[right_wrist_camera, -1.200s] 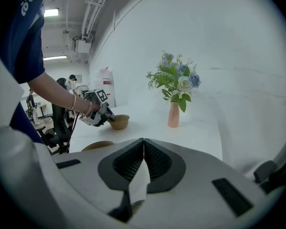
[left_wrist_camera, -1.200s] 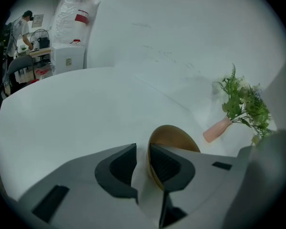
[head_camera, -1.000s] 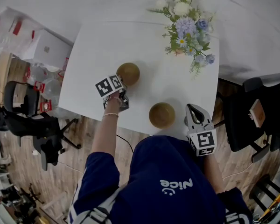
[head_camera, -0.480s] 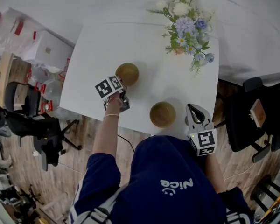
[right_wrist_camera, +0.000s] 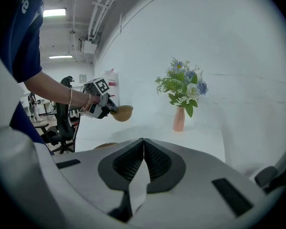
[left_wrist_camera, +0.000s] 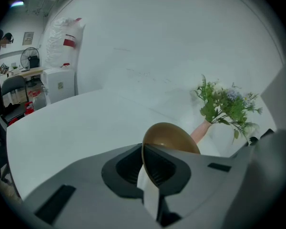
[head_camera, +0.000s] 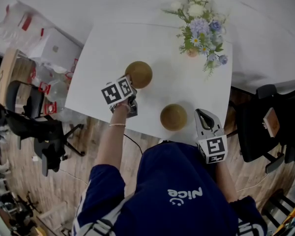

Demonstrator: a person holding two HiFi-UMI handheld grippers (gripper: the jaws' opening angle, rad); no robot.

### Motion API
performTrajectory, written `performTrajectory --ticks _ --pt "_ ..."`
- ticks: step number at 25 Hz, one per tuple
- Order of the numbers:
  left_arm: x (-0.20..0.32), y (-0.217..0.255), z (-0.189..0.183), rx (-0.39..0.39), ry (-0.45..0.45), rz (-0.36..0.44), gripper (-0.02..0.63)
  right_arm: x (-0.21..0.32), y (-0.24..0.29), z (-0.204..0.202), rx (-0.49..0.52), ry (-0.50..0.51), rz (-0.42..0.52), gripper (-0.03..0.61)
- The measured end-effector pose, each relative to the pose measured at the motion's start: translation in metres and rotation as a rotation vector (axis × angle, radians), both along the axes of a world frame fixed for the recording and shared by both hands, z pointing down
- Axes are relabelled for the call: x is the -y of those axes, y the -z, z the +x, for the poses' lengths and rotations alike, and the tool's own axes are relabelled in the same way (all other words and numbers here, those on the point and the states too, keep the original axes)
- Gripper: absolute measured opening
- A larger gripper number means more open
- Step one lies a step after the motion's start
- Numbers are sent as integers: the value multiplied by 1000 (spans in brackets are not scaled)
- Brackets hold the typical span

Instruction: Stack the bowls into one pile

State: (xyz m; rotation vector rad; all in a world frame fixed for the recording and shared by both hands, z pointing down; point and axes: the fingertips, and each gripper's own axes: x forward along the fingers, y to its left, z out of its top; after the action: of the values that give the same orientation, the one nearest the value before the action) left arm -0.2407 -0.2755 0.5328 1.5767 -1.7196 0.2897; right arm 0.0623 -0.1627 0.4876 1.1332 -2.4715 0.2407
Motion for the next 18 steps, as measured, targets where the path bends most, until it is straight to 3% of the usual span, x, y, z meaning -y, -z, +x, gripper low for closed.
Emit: performTrajectory --ticks 12,18 --pt "-40 40 65 -13 -148 109 26 -24 0 8 3 -42 -3 23" --pt "-65 50 94 -58 -199 125 26 -43 0 12 -4 -43 -7 23"
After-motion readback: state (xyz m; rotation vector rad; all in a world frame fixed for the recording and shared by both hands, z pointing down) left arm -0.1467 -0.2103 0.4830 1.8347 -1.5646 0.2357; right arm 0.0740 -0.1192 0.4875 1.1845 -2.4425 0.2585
